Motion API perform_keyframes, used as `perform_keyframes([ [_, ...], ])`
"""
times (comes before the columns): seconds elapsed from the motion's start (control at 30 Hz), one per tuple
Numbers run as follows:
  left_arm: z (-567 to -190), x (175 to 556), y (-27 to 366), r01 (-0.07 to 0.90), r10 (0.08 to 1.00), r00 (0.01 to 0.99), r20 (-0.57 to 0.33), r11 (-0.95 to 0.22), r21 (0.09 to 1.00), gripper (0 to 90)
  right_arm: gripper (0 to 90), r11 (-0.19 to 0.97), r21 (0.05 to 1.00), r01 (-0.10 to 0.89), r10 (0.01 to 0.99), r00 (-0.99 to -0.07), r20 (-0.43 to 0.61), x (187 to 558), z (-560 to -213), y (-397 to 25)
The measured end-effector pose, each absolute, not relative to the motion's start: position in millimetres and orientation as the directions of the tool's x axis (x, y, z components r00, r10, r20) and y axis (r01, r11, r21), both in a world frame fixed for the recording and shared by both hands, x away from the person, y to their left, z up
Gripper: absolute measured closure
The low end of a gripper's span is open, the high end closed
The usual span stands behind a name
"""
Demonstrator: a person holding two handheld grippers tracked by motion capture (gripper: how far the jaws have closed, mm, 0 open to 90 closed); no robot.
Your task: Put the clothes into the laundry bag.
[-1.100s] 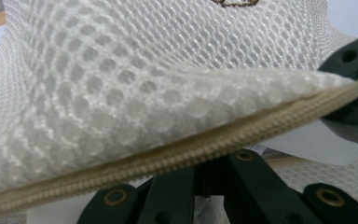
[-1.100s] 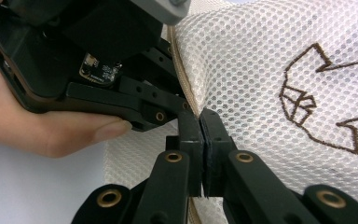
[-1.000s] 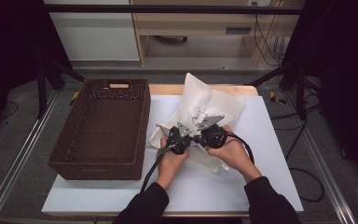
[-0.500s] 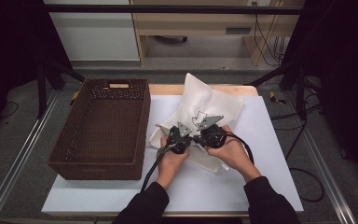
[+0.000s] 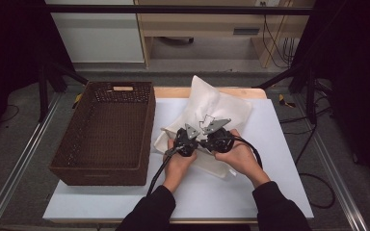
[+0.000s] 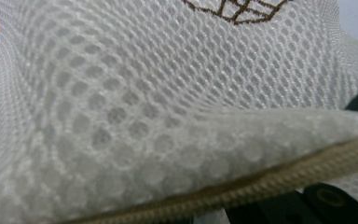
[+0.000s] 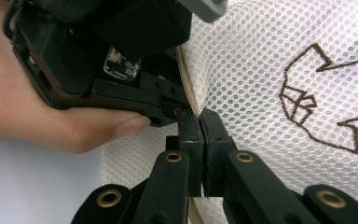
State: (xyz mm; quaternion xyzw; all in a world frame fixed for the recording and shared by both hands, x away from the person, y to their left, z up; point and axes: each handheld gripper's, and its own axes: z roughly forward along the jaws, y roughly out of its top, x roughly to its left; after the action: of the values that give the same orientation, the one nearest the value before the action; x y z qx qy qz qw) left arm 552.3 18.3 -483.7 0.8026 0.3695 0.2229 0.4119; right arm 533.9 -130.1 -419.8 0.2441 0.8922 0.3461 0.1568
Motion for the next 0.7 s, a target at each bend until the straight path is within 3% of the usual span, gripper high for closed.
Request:
perform_keyframes([
  [0.7,-483.1,564.8,17.6,0.416,0.790,0.612,0.037,-0.361,0.835,90.0,89.1,0.644,0.687,0.336,0.550,-0.828,-0.110,532.2,-415.5,-135.4],
])
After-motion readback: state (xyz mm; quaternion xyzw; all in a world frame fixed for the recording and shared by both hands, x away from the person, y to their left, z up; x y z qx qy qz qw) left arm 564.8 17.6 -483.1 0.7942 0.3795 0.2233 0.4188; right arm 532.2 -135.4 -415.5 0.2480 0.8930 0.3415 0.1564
